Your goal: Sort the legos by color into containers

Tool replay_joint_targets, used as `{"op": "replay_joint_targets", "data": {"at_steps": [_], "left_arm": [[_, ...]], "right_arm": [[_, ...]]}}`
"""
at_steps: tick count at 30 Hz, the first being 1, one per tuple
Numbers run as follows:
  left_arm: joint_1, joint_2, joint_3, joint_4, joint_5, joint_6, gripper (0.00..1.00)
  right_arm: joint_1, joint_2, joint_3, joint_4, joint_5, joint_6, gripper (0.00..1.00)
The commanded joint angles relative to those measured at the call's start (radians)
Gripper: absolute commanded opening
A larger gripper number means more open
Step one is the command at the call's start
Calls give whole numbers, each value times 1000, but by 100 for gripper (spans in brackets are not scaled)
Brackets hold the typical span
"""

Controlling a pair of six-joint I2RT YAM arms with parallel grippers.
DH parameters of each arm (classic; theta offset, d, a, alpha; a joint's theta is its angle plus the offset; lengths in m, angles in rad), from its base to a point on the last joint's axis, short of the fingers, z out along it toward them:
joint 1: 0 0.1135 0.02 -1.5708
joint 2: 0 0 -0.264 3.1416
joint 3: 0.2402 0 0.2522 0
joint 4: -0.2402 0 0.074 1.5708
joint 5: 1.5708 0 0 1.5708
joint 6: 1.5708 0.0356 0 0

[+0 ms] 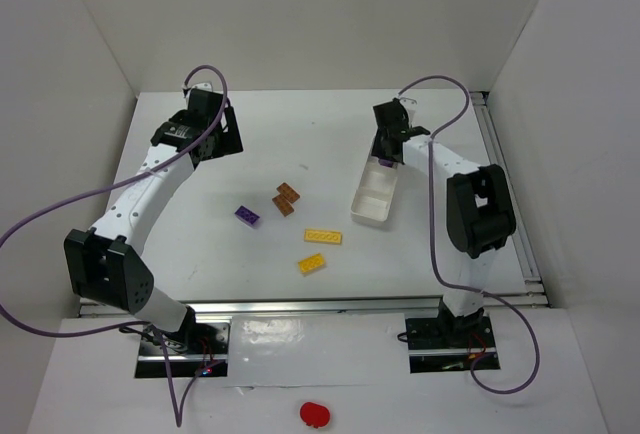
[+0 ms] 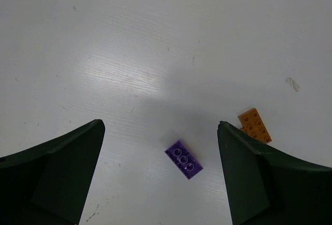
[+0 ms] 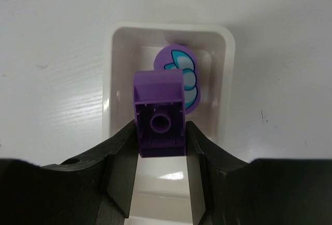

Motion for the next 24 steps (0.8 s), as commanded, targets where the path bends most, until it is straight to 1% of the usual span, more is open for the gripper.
{"op": "replay_joint_targets", "data": {"at_steps": [1,4,6,7,8,9,10,12,14,16,17,18,20,21,23,24], "left_arm": [[5,-18,16,4,0,-11,100],[5,-9,16,4,0,-11,100],[5,0,26,4,0,-2,100],[5,0,26,4,0,-2,100],[5,0,26,4,0,-2,100],[5,0,37,-5,0,-2,100],[5,9,37,-5,0,-2,100],[5,9,37,-5,0,-2,100],[5,9,37,-5,0,-2,100],[5,9,37,-5,0,-2,100],[5,9,37,-5,0,-2,100],[5,9,37,-5,11,-2,100],[5,19,37,-5,22,-2,100],[5,19,46,-5,22,-2,100],[5,19,46,-5,22,-2,100],[5,19,46,-5,22,-2,100]], "right_arm": [[-26,39,95,41,4,-9,40],[-35,76,118,60,-35,-9,40],[-35,100,132,60,-50,-19,43],[-35,110,155,60,-50,-19,47],[-35,122,166,60,-50,-19,53],[-35,146,192,23,-61,-19,68],[-35,147,192,12,-61,-19,73],[-25,131,192,12,-61,-19,78],[-15,92,134,47,-61,-19,78],[-15,33,74,81,-61,-19,73],[-15,19,59,81,-52,-19,62],[-15,-2,46,92,-52,-6,54],[-15,-2,35,92,-52,-6,43],[-15,-11,35,80,-52,-6,34],[-15,-34,35,80,-42,-6,34],[10,-48,35,80,-56,-21,34]]}}
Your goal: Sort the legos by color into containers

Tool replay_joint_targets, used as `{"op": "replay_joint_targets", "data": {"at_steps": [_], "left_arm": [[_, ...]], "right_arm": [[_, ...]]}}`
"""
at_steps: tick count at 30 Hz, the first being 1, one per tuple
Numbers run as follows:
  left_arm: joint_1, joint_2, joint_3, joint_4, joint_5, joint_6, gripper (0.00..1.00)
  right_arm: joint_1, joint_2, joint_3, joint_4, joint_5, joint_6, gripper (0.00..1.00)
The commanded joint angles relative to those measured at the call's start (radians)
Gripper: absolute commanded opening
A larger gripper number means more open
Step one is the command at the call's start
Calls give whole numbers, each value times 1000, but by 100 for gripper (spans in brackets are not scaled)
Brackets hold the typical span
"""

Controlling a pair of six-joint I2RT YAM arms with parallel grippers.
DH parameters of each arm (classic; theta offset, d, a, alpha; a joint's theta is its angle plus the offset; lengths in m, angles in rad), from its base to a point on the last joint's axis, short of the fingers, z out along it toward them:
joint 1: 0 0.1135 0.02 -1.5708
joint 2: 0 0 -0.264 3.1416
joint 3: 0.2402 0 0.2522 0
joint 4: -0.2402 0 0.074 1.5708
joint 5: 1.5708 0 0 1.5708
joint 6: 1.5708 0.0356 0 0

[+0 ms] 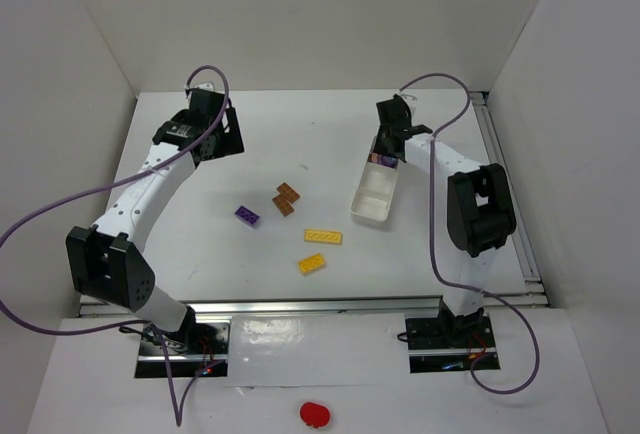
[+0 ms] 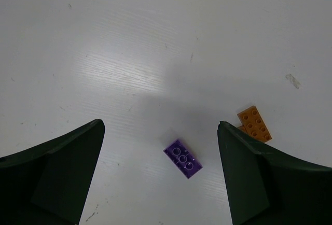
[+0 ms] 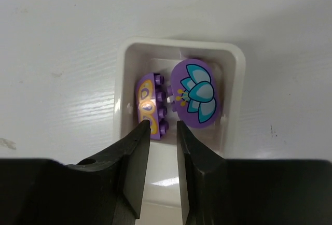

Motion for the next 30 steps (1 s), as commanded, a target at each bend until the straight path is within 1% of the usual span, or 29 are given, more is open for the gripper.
{"op": "replay_joint_targets", "data": {"at_steps": [1,3,4,5,6,7,8,9,10,12,15,16,20,21,24,27,30], "left_arm": [[5,6,42,-3,10,-6,100],[5,-5,42,-3,10,-6,100],[5,-5,33,-3,1,-6,100],[5,-5,32,-13,1,-6,100],[5,-5,22,-13,-10,-18,100],[15,-5,22,-22,-10,-36,100],[24,-5,22,-43,-10,-50,100],[24,-5,22,-55,-10,-69,100],[44,-5,22,-66,-10,-84,100],[96,-5,32,-107,12,-131,100],[176,4,42,-128,56,-162,100],[195,4,42,-140,65,-177,100],[300,-5,42,-149,133,-219,100],[315,-5,42,-158,145,-219,100],[373,-5,33,-158,203,-230,100],[415,-5,23,-158,254,-230,100],[436,-5,14,-146,283,-230,100]], "right_arm": [[45,-122,-14,54,-9,-48,34],[109,-133,-14,63,-58,-87,34],[133,-142,-14,63,-90,-131,36],[160,-133,13,53,-116,-153,41],[221,-124,24,43,-176,-176,44],[257,-115,36,33,-207,-232,48],[292,-87,59,33,-236,-263,59],[330,-72,70,24,-255,-288,64],[399,-55,79,23,-285,-311,68],[487,8,122,23,-324,-360,76],[580,84,183,25,-335,-400,80],[598,103,200,25,-344,-400,83],[637,204,303,36,-388,-433,88],[638,245,325,36,-399,-444,88],[662,319,378,36,-367,-453,90],[671,376,435,36,-328,-453,90],[671,428,471,16,-307,-463,84]]}}
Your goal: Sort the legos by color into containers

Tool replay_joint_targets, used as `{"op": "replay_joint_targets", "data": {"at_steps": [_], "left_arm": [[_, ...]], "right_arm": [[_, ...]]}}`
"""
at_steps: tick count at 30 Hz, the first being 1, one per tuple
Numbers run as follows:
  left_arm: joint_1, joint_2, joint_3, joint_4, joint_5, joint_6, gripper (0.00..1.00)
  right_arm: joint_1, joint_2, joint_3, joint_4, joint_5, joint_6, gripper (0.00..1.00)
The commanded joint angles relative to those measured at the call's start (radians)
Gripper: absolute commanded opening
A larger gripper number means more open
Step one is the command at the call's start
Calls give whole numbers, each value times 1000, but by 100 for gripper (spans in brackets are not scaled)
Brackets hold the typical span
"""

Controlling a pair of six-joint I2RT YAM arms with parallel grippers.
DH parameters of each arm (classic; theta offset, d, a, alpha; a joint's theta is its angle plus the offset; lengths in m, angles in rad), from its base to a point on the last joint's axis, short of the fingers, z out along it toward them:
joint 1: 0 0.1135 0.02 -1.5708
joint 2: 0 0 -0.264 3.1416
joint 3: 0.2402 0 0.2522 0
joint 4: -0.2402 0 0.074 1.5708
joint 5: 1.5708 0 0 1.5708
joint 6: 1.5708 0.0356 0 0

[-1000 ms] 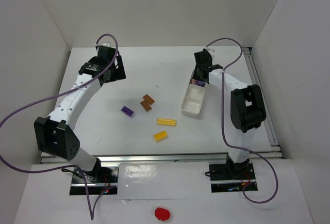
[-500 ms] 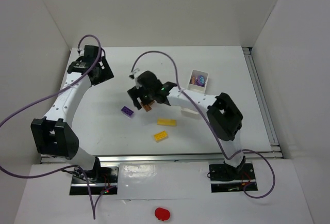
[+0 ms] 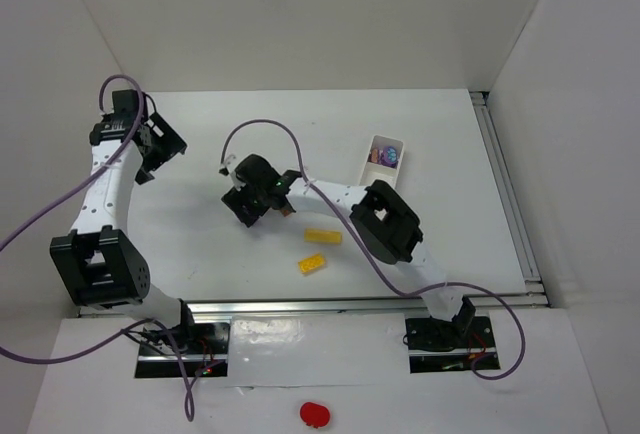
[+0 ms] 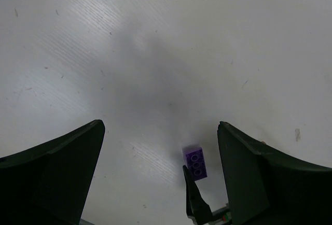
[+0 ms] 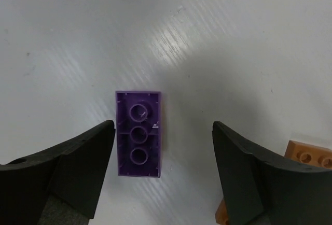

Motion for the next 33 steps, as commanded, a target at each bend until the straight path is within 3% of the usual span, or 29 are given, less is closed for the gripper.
{"op": "replay_joint_targets", "data": {"at_steps": [1,5,10,14,17,19,24,28,33], "left_arm": [[20,-6,1,2,71,-20,100],[29,-15,-8,13,71,-11,100],[29,-15,-26,22,90,-2,100],[29,-15,-26,31,100,12,100],[29,-24,-35,62,142,78,100],[20,-33,-35,82,190,118,100],[-99,-43,-45,139,264,183,100],[-199,38,4,131,296,244,100],[-311,127,46,71,232,267,100]], "right_arm": [[21,40,66,2,31,-25,81],[32,40,57,2,51,-35,67],[41,10,85,-27,95,6,41],[18,-160,47,-15,200,73,39],[-83,-308,-70,27,223,174,39],[-187,-348,-81,-54,271,239,39],[-397,-467,-180,-130,341,389,39],[-535,-501,-301,-102,341,420,40],[-637,-457,-312,-102,367,396,42]]}}
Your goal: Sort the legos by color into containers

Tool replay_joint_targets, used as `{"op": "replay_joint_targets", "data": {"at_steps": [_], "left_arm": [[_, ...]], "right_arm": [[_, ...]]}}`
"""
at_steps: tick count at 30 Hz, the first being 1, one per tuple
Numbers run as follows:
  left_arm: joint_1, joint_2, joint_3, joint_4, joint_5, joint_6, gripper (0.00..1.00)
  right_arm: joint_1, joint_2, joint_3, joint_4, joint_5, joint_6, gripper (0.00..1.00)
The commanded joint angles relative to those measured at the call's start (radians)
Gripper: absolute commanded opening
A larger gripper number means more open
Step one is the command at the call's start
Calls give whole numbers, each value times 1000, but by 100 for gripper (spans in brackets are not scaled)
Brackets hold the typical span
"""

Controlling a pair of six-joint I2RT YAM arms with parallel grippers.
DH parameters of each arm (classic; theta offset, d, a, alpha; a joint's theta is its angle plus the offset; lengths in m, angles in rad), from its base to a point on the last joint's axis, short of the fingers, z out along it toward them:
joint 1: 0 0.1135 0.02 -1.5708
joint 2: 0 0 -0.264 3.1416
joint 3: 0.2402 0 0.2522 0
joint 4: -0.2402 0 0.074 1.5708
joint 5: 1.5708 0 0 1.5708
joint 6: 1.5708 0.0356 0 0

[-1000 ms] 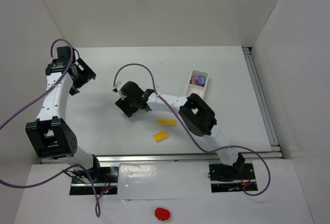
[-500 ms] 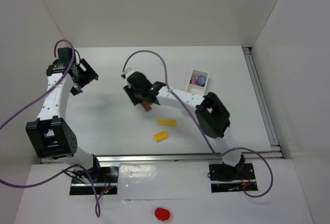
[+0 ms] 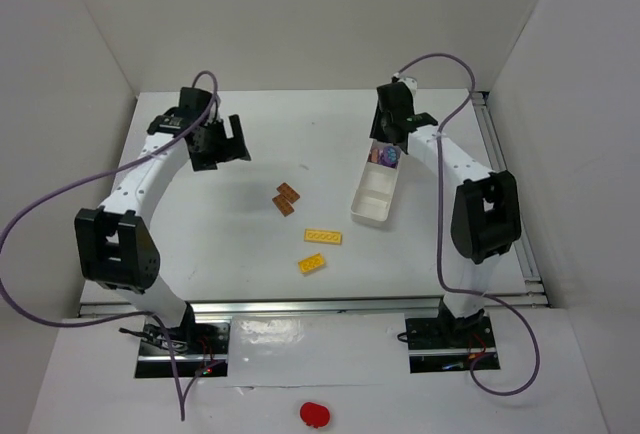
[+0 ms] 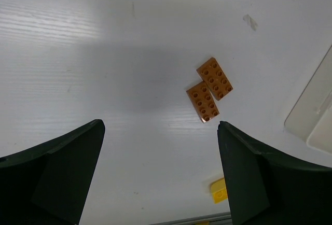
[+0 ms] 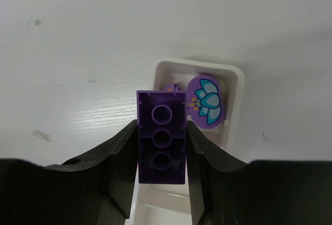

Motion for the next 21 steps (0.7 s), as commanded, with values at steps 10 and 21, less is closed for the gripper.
{"op": "replay_joint_targets", "data": {"at_steps": [10,21], "left_arm": [[-87,102,86,-59,-74,46,100],[-115,142,141,-99,-105,46,100]], "right_arm": [[-46,180,58,-3,26,-9,46],[-65,233,101,-4,46,0,67]]}}
